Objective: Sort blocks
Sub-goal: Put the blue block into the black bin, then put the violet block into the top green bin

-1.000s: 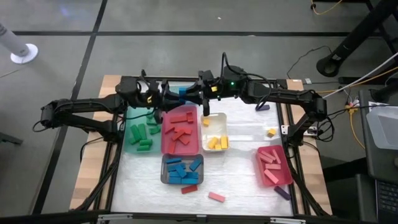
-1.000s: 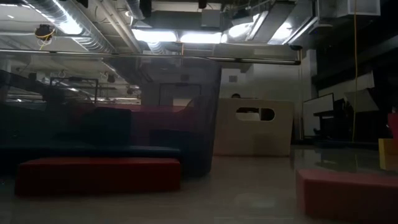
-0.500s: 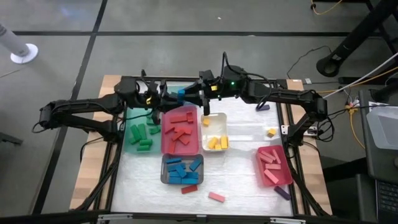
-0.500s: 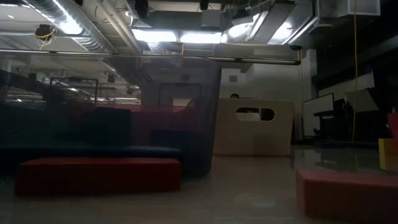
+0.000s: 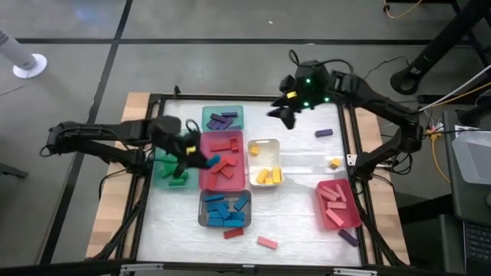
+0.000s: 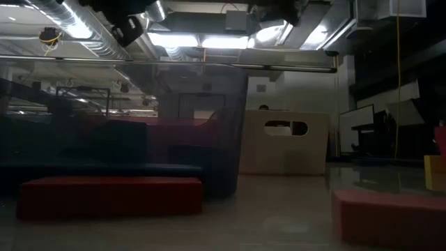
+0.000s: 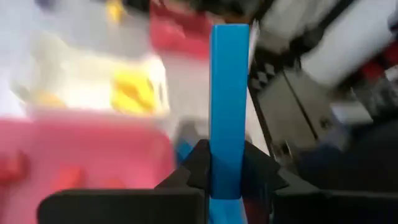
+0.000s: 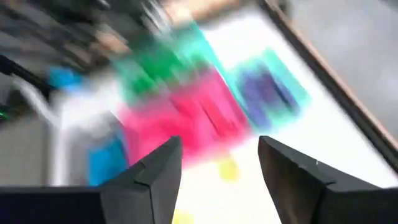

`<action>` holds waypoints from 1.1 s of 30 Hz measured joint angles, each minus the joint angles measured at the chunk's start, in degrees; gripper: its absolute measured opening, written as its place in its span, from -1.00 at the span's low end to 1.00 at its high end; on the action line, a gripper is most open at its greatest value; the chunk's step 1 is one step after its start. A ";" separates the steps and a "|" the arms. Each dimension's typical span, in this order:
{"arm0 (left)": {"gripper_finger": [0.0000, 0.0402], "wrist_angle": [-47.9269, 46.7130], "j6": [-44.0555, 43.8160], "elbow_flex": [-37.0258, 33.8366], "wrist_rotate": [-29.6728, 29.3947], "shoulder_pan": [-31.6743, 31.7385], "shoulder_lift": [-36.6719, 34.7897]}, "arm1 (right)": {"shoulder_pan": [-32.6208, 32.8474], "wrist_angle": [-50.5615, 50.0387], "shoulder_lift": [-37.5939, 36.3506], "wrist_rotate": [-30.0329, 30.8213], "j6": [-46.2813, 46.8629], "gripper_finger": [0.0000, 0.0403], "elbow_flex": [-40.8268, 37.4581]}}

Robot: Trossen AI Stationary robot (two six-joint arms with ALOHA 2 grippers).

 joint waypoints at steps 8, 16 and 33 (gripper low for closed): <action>-0.81 2.56 -10.31 0.00 -0.56 -15.04 7.85 | -4.37 -36.46 1.75 16.23 -6.88 0.05 -0.25; -0.68 11.87 -16.68 -0.02 -4.86 -23.80 20.70 | -7.99 -38.21 2.52 20.23 -13.95 0.05 -4.29; -0.28 14.73 -28.42 -0.04 -9.27 -24.86 31.53 | -20.84 -27.51 2.39 27.09 -30.92 0.05 -35.65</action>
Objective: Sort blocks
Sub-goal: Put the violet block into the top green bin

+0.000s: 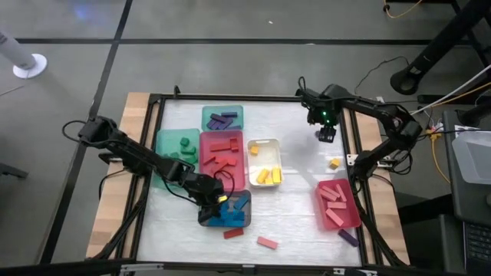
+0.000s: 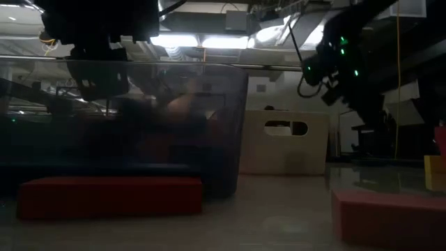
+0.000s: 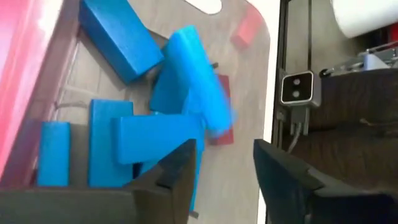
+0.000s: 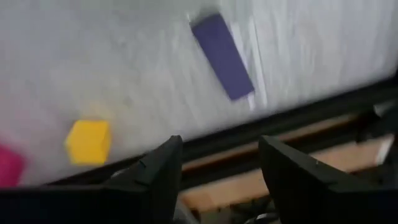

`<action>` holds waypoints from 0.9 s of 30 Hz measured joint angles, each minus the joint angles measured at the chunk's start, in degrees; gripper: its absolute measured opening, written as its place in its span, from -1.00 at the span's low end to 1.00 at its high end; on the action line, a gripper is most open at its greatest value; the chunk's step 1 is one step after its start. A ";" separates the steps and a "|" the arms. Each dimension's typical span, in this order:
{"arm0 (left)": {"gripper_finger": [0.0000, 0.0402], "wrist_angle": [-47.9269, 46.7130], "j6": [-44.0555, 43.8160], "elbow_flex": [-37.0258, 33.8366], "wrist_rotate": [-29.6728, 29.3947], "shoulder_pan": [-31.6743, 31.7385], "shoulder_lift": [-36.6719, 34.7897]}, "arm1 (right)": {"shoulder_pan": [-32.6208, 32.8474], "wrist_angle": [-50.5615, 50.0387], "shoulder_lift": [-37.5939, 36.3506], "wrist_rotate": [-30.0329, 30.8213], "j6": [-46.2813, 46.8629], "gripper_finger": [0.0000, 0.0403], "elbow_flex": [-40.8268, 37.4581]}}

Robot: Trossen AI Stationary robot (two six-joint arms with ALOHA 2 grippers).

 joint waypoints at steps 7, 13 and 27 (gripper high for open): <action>-0.10 2.61 -1.43 0.00 -0.28 0.00 0.00 | -3.84 15.55 0.00 0.42 -9.76 0.05 -9.70; -0.09 2.53 -3.28 0.00 -0.26 0.04 0.00 | -4.91 21.33 0.00 0.20 -13.47 0.05 -14.14; -0.09 2.57 -3.43 0.00 -0.23 0.04 0.00 | -4.78 30.94 2.20 0.18 -15.31 -0.04 -18.20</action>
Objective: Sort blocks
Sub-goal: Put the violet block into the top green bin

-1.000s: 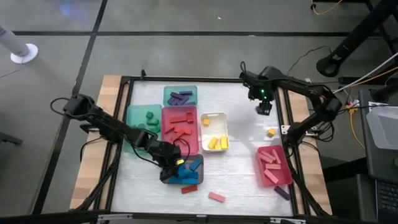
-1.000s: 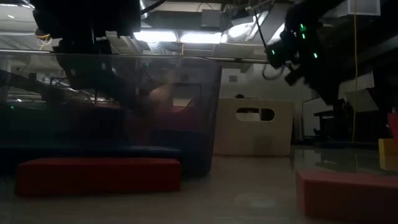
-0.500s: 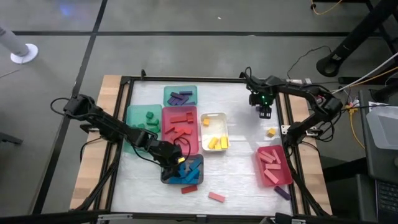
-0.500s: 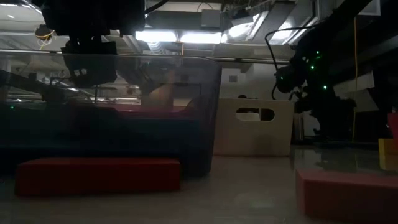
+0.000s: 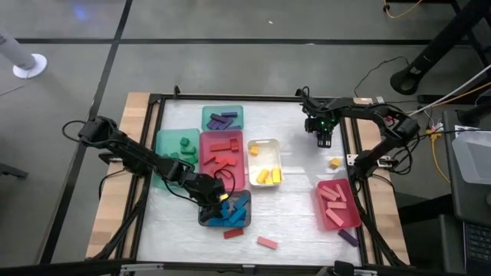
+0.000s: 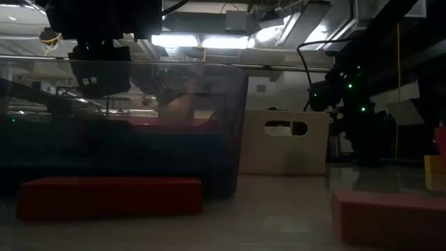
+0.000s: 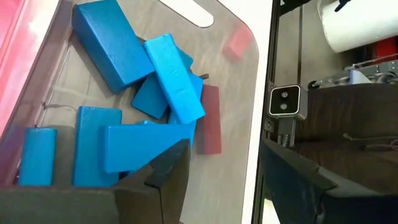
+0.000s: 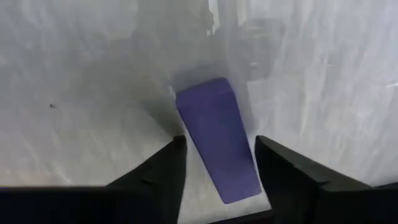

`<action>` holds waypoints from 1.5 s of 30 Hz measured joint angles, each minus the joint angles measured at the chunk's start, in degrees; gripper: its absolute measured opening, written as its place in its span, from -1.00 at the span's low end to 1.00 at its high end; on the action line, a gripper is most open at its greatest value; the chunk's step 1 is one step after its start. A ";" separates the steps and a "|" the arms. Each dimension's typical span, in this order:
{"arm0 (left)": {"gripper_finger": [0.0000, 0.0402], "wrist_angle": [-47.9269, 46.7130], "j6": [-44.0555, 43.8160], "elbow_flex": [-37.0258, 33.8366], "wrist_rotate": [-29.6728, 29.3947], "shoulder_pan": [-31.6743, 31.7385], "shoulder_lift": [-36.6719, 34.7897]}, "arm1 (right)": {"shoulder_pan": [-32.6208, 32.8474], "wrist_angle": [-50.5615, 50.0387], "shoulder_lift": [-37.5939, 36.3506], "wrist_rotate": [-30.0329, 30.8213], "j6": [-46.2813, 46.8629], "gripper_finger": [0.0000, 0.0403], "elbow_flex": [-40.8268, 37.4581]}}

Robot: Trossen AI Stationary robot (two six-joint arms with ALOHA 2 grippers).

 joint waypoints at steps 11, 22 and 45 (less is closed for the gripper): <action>-0.09 0.49 -1.77 0.00 0.04 -0.04 0.00 | -0.39 -1.27 1.58 -3.22 2.38 -0.53 0.30; -0.09 8.52 -3.77 0.02 0.07 1.59 -0.17 | -0.33 -9.57 1.98 -15.87 11.64 -0.39 8.44; -0.09 8.02 3.44 0.02 3.34 3.99 -0.22 | 10.39 35.30 2.98 -45.27 33.45 -0.42 27.10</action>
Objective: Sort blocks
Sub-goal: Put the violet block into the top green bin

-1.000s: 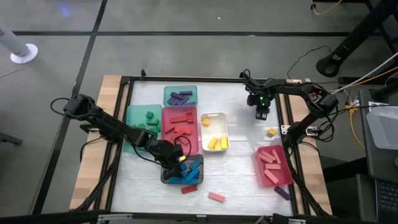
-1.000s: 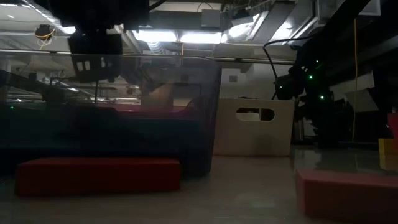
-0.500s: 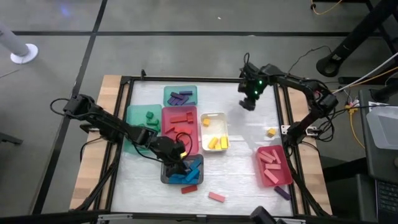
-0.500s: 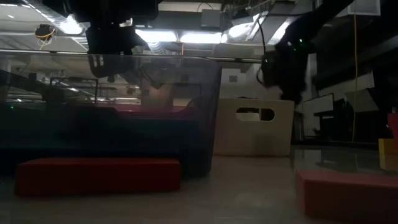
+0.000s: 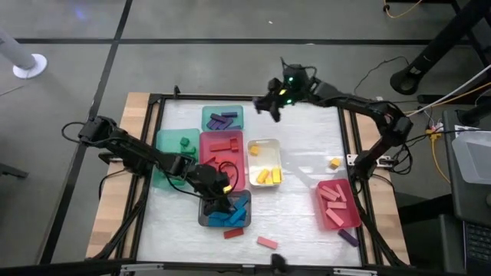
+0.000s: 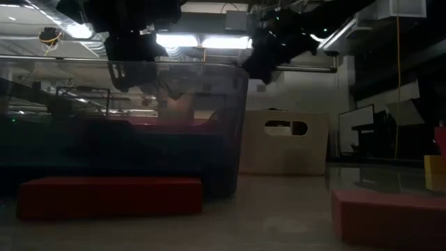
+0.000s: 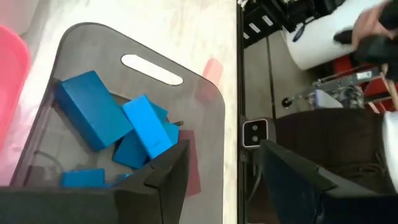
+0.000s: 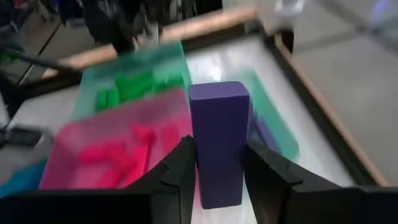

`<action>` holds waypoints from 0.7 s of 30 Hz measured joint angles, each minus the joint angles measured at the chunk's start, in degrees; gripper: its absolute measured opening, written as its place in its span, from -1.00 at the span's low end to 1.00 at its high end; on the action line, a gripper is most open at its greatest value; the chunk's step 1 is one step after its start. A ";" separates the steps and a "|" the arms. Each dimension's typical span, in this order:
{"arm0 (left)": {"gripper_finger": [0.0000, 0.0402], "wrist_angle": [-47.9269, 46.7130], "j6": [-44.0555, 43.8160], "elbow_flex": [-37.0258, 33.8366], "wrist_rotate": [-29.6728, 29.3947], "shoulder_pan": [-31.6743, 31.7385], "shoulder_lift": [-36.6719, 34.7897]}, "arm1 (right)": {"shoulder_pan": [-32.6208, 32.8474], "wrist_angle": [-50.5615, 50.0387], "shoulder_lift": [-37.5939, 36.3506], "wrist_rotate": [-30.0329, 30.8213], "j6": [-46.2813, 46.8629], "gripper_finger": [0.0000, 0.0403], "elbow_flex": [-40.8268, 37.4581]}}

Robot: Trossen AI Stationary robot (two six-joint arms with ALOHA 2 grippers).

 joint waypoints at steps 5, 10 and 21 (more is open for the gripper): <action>-0.09 -1.97 1.63 0.02 4.77 1.92 -0.04 | 6.87 15.72 4.80 9.51 2.13 -0.42 0.00; -0.09 -7.01 1.96 0.02 8.67 2.84 -0.04 | 10.61 26.58 11.88 16.92 1.93 -0.43 0.02; -0.09 -10.04 1.76 0.02 9.51 -0.07 -0.04 | 10.96 31.29 18.43 27.23 1.90 -0.21 0.00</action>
